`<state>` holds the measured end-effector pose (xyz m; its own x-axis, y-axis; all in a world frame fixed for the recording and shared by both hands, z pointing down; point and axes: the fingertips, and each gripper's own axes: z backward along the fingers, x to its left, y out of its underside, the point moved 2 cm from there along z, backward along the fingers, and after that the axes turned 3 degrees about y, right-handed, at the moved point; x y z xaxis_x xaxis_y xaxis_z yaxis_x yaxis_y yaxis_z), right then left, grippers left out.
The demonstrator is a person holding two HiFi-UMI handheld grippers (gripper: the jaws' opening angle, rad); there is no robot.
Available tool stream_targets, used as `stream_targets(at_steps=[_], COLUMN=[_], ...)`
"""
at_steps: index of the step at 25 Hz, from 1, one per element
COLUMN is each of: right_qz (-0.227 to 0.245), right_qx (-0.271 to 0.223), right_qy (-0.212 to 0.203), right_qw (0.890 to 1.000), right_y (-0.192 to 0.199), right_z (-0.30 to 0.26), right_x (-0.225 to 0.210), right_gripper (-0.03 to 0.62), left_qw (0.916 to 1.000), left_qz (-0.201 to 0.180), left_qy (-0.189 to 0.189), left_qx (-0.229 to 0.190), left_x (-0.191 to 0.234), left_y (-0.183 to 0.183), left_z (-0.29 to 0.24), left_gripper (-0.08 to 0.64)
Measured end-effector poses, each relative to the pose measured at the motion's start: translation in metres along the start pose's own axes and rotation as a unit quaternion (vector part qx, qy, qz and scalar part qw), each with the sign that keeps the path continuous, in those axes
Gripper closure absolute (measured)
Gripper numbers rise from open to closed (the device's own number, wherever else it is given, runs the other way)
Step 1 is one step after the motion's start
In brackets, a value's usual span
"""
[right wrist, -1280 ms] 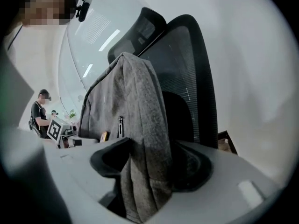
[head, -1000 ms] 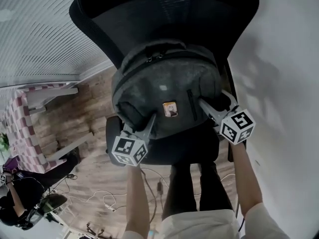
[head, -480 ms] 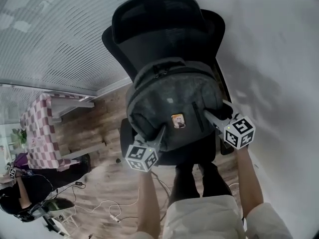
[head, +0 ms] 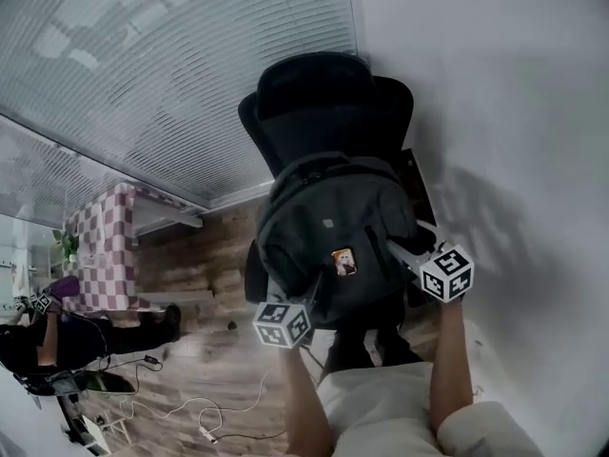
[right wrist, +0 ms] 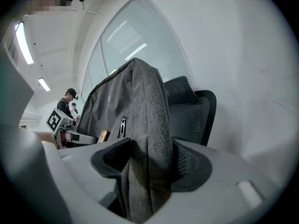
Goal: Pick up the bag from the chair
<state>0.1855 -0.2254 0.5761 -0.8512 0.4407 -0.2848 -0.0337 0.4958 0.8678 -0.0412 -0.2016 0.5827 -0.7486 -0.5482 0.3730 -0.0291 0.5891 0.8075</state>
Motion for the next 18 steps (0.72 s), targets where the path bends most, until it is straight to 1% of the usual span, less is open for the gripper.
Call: stream_targets(at_steps=[3,7,10,12,15,18], right_qz=[-0.007,-0.031,-0.034,-0.029,-0.021,-0.001], right_qx=[-0.002,0.006,-0.002,-0.011,-0.024,-0.036], right_qy=[-0.008,0.001,0.013,0.016,-0.003,-0.023], right_qw=[1.000,1.000,0.999,0.999,0.999,0.999], right_y=[-0.004,-0.001,-0.008,-0.016,-0.026,-0.041], right_z=[0.023,0.050,0.061,0.067,0.080,0.091], right_x=[0.009,0.023,0.019,0.016,0.021,0.025], right_gripper=[0.328,0.330,0.331,0.333,0.334,0.337], left_qw=[1.0000,0.9996,0.9990,0.9987,0.9985,0.9982], left_qz=[-0.007,-0.026,-0.041,-0.047,-0.055,-0.058], left_qy=[-0.005,0.001,0.017,0.020,0.003,-0.001], left_qx=[0.003,0.010,0.011,0.005,-0.004,-0.016], left_x=[-0.022,-0.041,-0.047,-0.054,-0.074,-0.085], left_y=[-0.004,-0.007,-0.018,-0.025,-0.033,-0.042], left_z=[0.019,0.039,0.032,0.030,0.046,0.057], left_gripper=[0.416,0.416,0.417,0.417,0.417,0.417])
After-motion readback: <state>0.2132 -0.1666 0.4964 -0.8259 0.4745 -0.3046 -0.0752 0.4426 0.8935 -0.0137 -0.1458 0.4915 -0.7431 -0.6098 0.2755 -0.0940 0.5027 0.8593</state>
